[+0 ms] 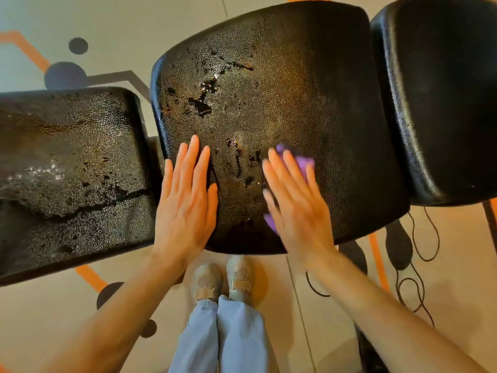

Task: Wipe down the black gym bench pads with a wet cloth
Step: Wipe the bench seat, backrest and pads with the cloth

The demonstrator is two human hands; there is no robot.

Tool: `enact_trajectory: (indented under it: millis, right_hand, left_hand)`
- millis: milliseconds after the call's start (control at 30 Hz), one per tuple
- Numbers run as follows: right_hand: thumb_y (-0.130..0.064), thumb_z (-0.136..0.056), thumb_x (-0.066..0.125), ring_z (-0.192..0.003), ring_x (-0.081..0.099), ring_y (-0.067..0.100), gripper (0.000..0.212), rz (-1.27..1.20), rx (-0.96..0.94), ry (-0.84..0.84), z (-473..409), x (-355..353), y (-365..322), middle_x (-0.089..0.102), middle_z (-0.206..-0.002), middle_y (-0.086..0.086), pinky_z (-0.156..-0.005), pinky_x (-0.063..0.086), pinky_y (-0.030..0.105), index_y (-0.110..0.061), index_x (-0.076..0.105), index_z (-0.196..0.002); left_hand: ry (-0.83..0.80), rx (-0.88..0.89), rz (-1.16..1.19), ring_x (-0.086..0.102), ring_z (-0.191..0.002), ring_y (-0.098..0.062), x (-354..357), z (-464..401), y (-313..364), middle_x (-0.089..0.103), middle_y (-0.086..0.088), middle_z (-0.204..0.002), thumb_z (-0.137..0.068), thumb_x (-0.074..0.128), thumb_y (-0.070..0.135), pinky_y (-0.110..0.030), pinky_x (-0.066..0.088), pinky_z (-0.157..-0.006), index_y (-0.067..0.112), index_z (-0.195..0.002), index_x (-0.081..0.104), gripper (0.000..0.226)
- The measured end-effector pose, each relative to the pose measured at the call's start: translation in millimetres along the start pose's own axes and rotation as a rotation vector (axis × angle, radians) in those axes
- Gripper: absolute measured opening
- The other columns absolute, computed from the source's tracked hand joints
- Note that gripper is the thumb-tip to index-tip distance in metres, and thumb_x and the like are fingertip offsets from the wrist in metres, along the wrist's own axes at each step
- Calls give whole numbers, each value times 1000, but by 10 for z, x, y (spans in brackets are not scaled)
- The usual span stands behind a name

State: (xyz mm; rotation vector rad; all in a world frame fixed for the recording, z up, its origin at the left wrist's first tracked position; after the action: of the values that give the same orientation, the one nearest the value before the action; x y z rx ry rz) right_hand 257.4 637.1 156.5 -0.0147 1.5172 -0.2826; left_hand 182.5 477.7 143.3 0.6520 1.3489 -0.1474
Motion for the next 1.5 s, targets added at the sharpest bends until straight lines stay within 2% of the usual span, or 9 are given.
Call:
enact_trajectory:
  millis: [133, 333, 500, 700, 900, 1100, 1300, 1367, 1500]
  right_hand:
    - [-29, -101, 30, -148, 18, 23, 50, 12, 148, 92, -776, -49, -22, 26, -158, 6, -121, 14, 47, -12, 32, -148]
    - [-26, -100, 39, -145, 27, 20, 46, 2, -83, -43, 501, 43, -256, 33, -154, 5, -116, 28, 46, -11, 41, -144]
    - [-29, -101, 36, -147, 22, 22, 49, 17, -8, 39, -825, 19, -317, 29, -157, 6, -121, 17, 45, -10, 35, -147]
    - [-29, -98, 43, -144, 29, 19, 48, 83, -120, -52, 391, 72, -367, 32, -154, 3, -116, 27, 42, -13, 42, -144]
    - [-26, -102, 37, -147, 23, 20, 47, 31, -61, 46, -756, 43, -384, 30, -156, 5, -120, 19, 45, -12, 36, -146]
    - [-27, -97, 40, -144, 29, 20, 47, 80, -95, -60, 452, 62, -379, 34, -153, 2, -112, 31, 47, -13, 44, -142]
    - [-27, -102, 33, -148, 18, 20, 48, 51, -34, 9, -722, 63, -468, 26, -158, 4, -121, 15, 44, -12, 32, -148]
    - [-26, -103, 34, -149, 15, 20, 48, 33, 3, 5, -555, 110, -487, 24, -158, 4, -122, 13, 44, -12, 30, -149]
    - [-26, -98, 37, -144, 28, 21, 47, 31, -39, -56, 373, 96, -551, 35, -153, 4, -113, 27, 47, -12, 43, -143]
  left_hand:
    - [0, 8, -5, 8, -152, -26, 24, 8, 20, 12, -11, -164, -101, 30, 27, -42, 6, -124, 8, -154, 21, 57]
    - [8, -4, -7, 11, -152, -26, 22, 0, 10, 13, -10, -164, -100, 32, 26, -44, 13, -124, 8, -153, 23, 57]
    - [0, 4, 9, 6, -152, -21, 13, 5, 10, 11, -9, -164, -100, 34, 26, -37, 4, -124, 9, -154, 21, 58]
    - [-2, -7, 27, 8, -153, -22, 41, 0, -11, 12, -8, -164, -100, 34, 26, -42, 12, -125, 10, -154, 21, 58]
    - [-7, 0, 38, 8, -153, -23, 64, 7, -14, 13, -9, -164, -99, 35, 25, -42, 12, -124, 9, -154, 22, 59]
    - [9, 4, 20, 12, -152, -25, 37, 2, -8, 14, -10, -164, -97, 40, 23, -44, 16, -123, 8, -153, 24, 60]
    - [-20, 53, 2, 18, -151, -26, -138, -29, -29, 21, -11, -162, -98, 38, 24, -46, 20, -122, 8, -152, 29, 57]
    - [-2, 71, -20, 15, -152, -25, -316, -62, -182, 21, -10, -162, -100, 35, 26, -45, 14, -124, 9, -152, 29, 55]
    - [11, -10, -71, 7, -152, -26, -598, -45, -694, 17, -10, -163, -101, 31, 28, -45, 4, -124, 8, -152, 26, 55]
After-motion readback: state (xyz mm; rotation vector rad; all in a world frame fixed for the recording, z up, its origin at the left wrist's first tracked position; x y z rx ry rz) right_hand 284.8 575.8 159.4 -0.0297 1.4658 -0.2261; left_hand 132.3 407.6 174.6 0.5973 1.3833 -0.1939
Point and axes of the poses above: each hand's wrist, its own z-axis away from the middle knuckle, its own x-axis out of the palm, y = z × x, the point moved 5 cm from there along -z, towards the middle knuckle
